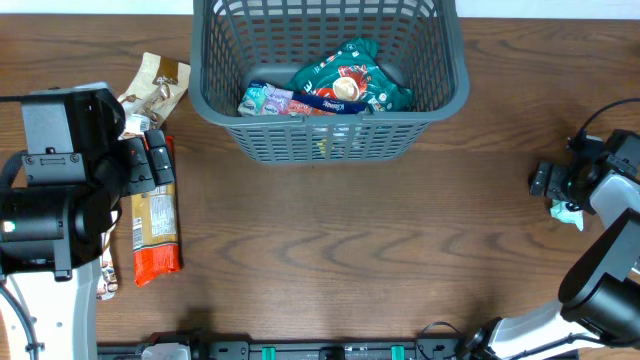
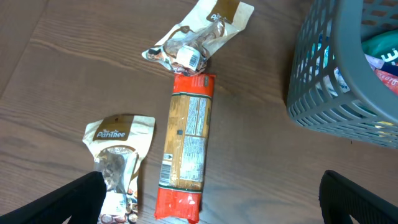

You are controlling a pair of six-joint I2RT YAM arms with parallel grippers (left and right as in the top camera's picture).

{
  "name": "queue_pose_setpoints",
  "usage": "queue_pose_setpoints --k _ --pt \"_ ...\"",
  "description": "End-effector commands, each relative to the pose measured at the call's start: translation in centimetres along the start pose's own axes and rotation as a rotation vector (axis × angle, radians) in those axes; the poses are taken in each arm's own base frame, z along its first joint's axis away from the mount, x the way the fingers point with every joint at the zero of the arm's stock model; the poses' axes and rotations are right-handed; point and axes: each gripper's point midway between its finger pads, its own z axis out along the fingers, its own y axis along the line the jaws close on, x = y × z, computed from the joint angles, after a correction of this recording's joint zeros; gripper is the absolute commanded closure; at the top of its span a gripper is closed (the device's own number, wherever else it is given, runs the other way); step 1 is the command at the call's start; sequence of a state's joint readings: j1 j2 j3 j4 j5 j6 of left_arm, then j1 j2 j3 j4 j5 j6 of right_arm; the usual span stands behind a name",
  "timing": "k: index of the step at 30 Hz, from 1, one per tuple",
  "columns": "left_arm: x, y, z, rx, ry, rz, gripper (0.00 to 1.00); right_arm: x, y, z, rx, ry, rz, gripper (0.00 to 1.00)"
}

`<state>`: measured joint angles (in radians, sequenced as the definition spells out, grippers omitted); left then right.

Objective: Pack container
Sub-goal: 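Move the right gripper to the light-green wipes pack and grasp it, then carry the wipes pack over the basket and lower it in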

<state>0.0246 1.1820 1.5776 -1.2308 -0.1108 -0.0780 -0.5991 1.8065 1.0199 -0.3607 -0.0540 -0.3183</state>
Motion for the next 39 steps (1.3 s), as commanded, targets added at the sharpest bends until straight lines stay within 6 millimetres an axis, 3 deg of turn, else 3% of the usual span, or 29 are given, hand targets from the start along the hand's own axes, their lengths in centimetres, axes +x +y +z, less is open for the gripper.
queue_pose_setpoints --k 1,6,10,14,16,21,24,27,28,33,36,39 --pt "0.2 0.2 0.2 -0.005 0.009 -0.008 0.01 1.6 0.7 1.7 -0.044 0.052 -0.007 0.04" --pt "0.2 0.2 0.2 -0.005 0.009 -0.008 0.01 2.3 1.0 2.8 -0.055 0.077 -0.002 0.06" --pt "0.2 0.2 0.2 -0.005 0.009 -0.008 0.01 2.4 1.0 2.9 -0.057 0.08 -0.001 0.17" --pt "0.2 0.2 0.2 -0.005 0.009 -0.008 0.01 2.3 1.0 2.9 -0.055 0.078 0.014 0.64" --pt "0.2 0.2 0.2 -0.005 0.009 -0.008 0.01 2.1 0.9 2.9 -0.052 0.072 0.042 0.95" --pt "0.2 0.2 0.2 -0.005 0.009 -0.008 0.01 0.9 1.7 2.5 -0.089 0.035 0.082 0.99" --pt "0.2 0.2 0.2 -0.005 0.009 -0.008 0.01 -1.6 3.3 0.8 -0.152 -0.035 0.085 0.99" --pt "0.2 0.2 0.2 -0.005 0.009 -0.008 0.01 -5.6 4.7 -2.2 -0.181 -0.133 0.061 0.99" --pt "0.2 0.2 0.2 -0.005 0.009 -0.008 0.01 -8.1 5.5 -4.5 -0.183 -0.188 0.026 0.99" --pt "0.2 0.2 0.2 -0.005 0.009 -0.008 0.01 -16.2 9.2 -15.0 -0.177 -0.38 -0.098 0.99" --pt "0.2 0.2 0.2 -0.005 0.009 -0.008 0.01 -19.7 12.3 -21.5 -0.207 -0.489 -0.169 0.99" --pt "0.2 0.2 0.2 -0.005 0.009 -0.008 0.01 -22.1 15.9 -27.6 -0.246 -0.596 -0.269 0.99"
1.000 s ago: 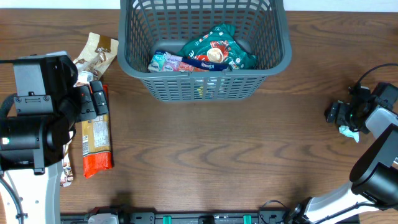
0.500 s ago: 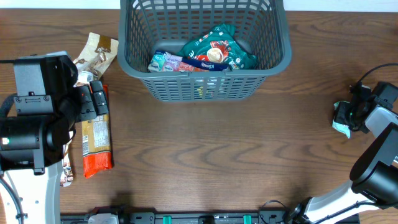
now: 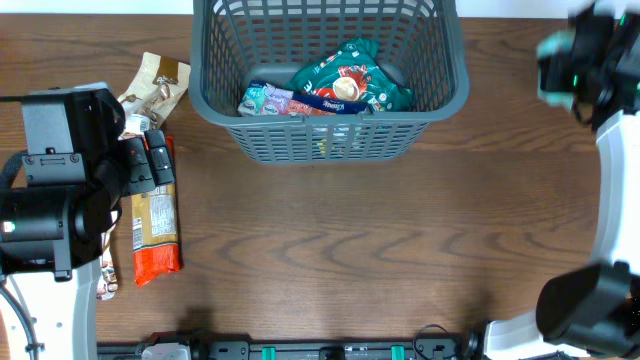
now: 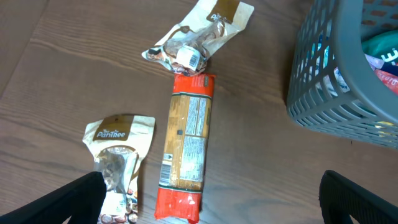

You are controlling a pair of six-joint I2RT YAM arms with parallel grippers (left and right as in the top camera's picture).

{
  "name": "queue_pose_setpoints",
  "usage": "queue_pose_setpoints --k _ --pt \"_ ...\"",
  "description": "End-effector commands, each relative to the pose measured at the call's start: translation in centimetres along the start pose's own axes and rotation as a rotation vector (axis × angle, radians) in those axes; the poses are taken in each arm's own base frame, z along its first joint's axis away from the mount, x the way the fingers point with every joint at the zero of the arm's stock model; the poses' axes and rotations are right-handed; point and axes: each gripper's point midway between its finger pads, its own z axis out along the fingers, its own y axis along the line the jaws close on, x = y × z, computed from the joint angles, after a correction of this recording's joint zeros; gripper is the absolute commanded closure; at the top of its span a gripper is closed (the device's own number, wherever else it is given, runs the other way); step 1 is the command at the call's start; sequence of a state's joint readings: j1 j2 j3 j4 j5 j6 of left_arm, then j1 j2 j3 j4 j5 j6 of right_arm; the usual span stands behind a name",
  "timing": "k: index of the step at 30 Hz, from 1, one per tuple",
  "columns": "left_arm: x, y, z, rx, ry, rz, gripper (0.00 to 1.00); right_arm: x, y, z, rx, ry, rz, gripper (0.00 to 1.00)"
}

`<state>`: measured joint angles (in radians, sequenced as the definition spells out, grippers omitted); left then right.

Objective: Pack container
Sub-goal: 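Carry the wipes pack over the basket and lower it in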

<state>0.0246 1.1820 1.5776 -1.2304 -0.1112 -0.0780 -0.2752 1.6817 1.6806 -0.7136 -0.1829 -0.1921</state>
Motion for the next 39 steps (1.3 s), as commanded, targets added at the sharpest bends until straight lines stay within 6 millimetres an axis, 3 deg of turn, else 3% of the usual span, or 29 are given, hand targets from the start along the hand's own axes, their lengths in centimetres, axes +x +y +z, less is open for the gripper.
queue_pose_setpoints --k 1,5,8,10,13,16,21,26,32,33,34,35,39 --pt "0.2 0.1 0.2 -0.005 0.009 -0.007 0.01 -7.0 5.2 -5.3 -0.064 -0.167 -0.137 0.99" --pt "0.2 0.1 0.2 -0.005 0.009 -0.007 0.01 -11.1 13.5 -9.8 -0.237 -0.328 -0.416 0.99" --pt "0.2 0.2 0.2 -0.005 0.009 -0.007 0.01 -11.7 19.9 -12.4 -0.376 -0.427 -0.631 0.99" --pt "0.2 0.2 0.2 -0.005 0.009 -0.008 0.01 -11.2 23.1 -13.2 -0.435 -0.457 -0.723 0.99" --pt "0.2 0.2 0.2 -0.005 0.009 -0.008 0.01 -10.0 26.9 -12.8 -0.512 -0.45 -0.786 0.99" --pt "0.2 0.2 0.2 -0.005 0.01 -0.008 0.01 -8.3 29.7 -10.7 -0.568 -0.393 -0.81 0.99" --pt "0.4 0.2 0.2 -0.006 0.014 -0.007 0.01 -4.4 32.3 -5.4 -0.628 -0.232 -0.827 0.99" --pt "0.6 0.2 0.2 -0.008 0.025 -0.005 0.01 -0.4 33.3 -0.4 -0.667 -0.077 -0.825 0.99" --pt "0.6 0.2 0.2 -0.007 0.025 -0.005 0.01 2.8 33.5 3.0 -0.689 0.043 -0.816 0.99" --pt "0.6 0.2 0.2 -0.007 0.025 -0.005 0.01 3.1 33.5 3.3 -0.69 0.052 -0.815 0.92" --pt "0.6 0.2 0.2 -0.007 0.025 -0.005 0.01 3.2 33.5 3.5 -0.69 0.06 -0.81 0.68" --pt "0.6 0.2 0.2 -0.007 0.025 -0.005 0.01 3.2 33.5 3.5 -0.69 0.062 -0.803 0.56" --pt "0.6 0.2 0.2 -0.007 0.025 -0.005 0.01 2.7 33.5 3.3 -0.686 0.044 -0.802 0.36"
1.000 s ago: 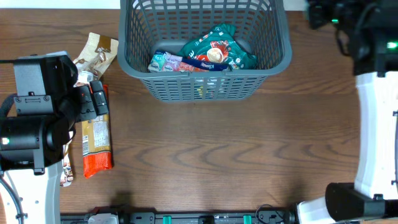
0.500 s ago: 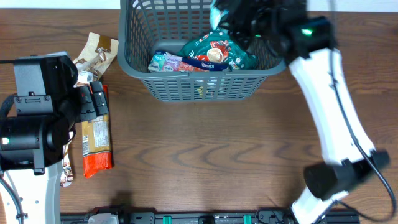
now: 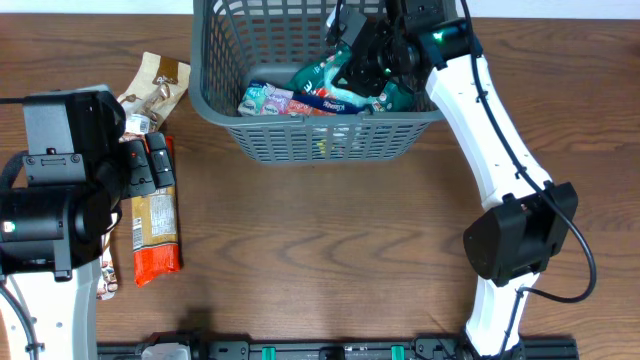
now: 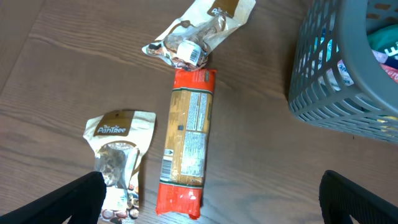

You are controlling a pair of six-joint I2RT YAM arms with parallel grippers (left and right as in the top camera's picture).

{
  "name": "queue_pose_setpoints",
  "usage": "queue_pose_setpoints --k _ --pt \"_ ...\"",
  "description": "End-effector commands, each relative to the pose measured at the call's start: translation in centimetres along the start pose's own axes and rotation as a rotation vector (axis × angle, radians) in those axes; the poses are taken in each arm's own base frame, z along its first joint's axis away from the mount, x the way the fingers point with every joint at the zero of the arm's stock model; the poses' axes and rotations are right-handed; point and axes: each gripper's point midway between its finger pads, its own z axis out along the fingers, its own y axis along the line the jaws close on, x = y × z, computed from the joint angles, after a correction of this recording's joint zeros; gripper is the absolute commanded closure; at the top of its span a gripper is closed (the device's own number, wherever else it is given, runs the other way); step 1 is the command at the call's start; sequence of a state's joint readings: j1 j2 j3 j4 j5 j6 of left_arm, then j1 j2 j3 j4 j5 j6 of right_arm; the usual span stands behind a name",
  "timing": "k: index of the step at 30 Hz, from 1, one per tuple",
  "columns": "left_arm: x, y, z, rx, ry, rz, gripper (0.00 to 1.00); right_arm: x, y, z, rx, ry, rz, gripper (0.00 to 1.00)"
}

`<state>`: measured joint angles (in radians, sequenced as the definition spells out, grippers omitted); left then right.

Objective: Pack container
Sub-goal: 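Carry the wipes pack over the basket and lower it in, then open the right gripper and retract it to the right side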

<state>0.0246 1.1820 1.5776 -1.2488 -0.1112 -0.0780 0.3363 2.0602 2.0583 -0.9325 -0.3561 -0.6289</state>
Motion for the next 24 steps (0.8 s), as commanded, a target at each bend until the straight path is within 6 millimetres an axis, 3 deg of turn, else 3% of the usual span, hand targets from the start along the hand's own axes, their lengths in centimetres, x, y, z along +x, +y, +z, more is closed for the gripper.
queue_pose_setpoints --k 1,4,8,10,15,17,19,22,24 --pt "0.2 0.1 0.2 -0.005 0.007 -0.008 0.01 -0.9 0.0 -0.6 0.009 -0.025 -0.012 0.35" --pt "0.2 0.1 0.2 -0.005 0.008 -0.008 0.01 -1.9 -0.3 -1.9 0.03 -0.052 -0.023 0.34" --pt "0.2 0.1 0.2 -0.005 0.006 -0.008 0.01 -4.3 -1.4 -5.6 0.094 -0.125 -0.04 0.31" --pt "0.2 0.1 0.2 -0.005 0.006 -0.008 0.01 -5.7 -2.5 -8.6 0.148 -0.178 -0.03 0.11" --pt "0.2 0.1 0.2 -0.005 0.007 -0.008 0.01 -7.1 -6.0 -16.6 0.295 -0.302 0.132 0.01" --pt "0.2 0.1 0.2 -0.005 0.007 -0.008 0.01 -5.8 -8.5 -20.1 0.389 -0.33 0.292 0.01" --pt "0.2 0.1 0.2 -0.005 0.007 -0.008 0.01 -3.3 -10.8 -22.9 0.48 -0.332 0.467 0.01" --pt "0.2 0.1 0.2 -0.005 0.007 -0.008 0.01 2.9 -13.6 -26.1 0.622 -0.267 0.772 0.01" --pt "0.2 0.1 0.2 -0.005 0.007 -0.008 0.01 6.9 -14.0 -27.0 0.665 -0.193 0.911 0.01"
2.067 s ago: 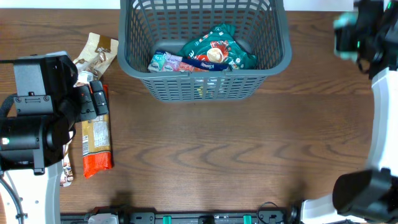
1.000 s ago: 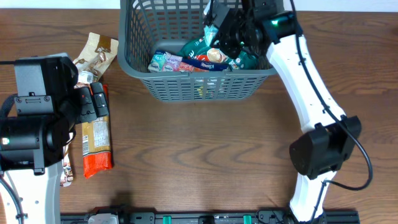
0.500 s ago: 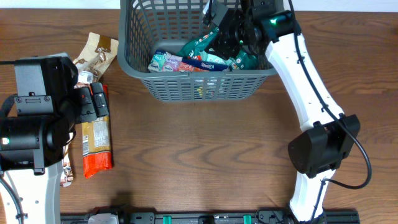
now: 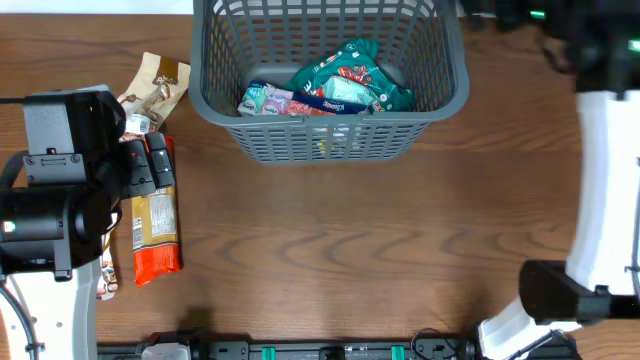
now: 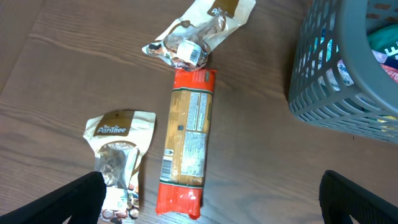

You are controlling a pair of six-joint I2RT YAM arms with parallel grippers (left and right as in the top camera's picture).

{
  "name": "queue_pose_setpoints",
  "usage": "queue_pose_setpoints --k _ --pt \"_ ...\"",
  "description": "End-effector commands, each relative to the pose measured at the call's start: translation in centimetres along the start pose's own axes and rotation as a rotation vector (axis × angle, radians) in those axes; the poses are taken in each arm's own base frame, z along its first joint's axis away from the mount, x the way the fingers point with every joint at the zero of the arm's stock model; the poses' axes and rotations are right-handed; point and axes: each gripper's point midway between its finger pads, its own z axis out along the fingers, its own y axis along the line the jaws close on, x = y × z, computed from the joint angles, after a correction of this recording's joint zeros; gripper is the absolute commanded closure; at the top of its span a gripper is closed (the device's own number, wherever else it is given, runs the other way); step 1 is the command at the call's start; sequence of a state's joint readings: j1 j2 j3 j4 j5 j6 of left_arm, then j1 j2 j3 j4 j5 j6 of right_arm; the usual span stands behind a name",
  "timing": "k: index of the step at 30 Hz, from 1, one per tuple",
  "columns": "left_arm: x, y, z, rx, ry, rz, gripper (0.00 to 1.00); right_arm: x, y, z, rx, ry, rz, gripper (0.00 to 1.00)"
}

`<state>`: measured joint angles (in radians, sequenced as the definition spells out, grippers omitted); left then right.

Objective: Pack container
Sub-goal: 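Open the right gripper and retract it to the right side, then lower the left gripper onto the orange snack bar pack and grasp it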

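The grey plastic basket point(image 4: 320, 140) stands at the table's far middle, with a green bag point(image 4: 350, 75) and smaller packets inside. Its wall point(image 5: 348, 93) also fills the right of the left wrist view. A long tan and red pack point(image 5: 186, 149) lies on the wood left of the basket, between two beige pouches point(image 5: 118, 162) point(image 5: 199, 34). My left gripper point(image 5: 214, 205) hangs open above the pack's red end, touching nothing. My right arm point(image 4: 600, 150) reaches up the right side. Its gripper point(image 4: 520, 12) is a dark blur at the top edge, right of the basket.
The three loose packets lie close together by the left arm's base point(image 4: 50, 220). A dark rail point(image 4: 320, 350) runs along the table's front edge. Bare wood spreads between the basket and the front edge.
My right gripper was down in the basket among the packets. Now it is out of the basket, up at the far right corner. The left arm has not moved.
My right gripper was at the table's right edge, shut on a small teal and white thing. Then it was raised at the far right, then down inside the basket. Now it is back out at the top right. The left gripper stayed open over the long pack throughout.
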<state>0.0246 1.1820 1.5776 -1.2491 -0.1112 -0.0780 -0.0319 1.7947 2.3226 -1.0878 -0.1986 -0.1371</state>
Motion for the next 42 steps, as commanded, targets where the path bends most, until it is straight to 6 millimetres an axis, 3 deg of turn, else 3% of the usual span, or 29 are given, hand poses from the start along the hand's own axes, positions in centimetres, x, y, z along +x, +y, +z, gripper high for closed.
queue_pose_setpoints --k 1,7,13,16,22,27,35,42 --pt "0.2 0.1 0.2 -0.005 0.007 -0.008 0.01 4.5 -5.9 0.2 0.196 0.139 0.319 0.01" --pt "0.6 0.2 0.2 -0.008 0.024 -0.005 0.01 13.0 -10.9 -0.6 0.349 0.401 0.518 0.01" --pt "0.6 0.1 0.9 -0.011 0.052 0.017 0.01 19.6 -11.6 1.4 0.357 0.573 0.573 0.01" --pt "0.7 0.3 2.7 -0.028 0.121 0.045 0.02 22.5 -11.2 2.9 0.344 0.637 0.573 0.01" --pt "1.2 1.7 8.6 0.021 0.314 -0.023 0.01 27.2 -10.4 5.1 0.313 0.716 0.554 0.01" --pt "1.3 4.3 13.4 0.005 0.389 -0.008 0.01 28.7 -10.4 6.3 0.3 0.718 0.523 0.01" --pt "2.0 4.9 20.0 0.002 0.433 0.038 0.01 28.1 -10.9 7.3 0.297 0.666 0.486 0.01" --pt "6.2 4.4 23.6 0.021 0.468 0.075 0.02 27.8 -11.1 7.5 0.296 0.651 0.477 0.01"
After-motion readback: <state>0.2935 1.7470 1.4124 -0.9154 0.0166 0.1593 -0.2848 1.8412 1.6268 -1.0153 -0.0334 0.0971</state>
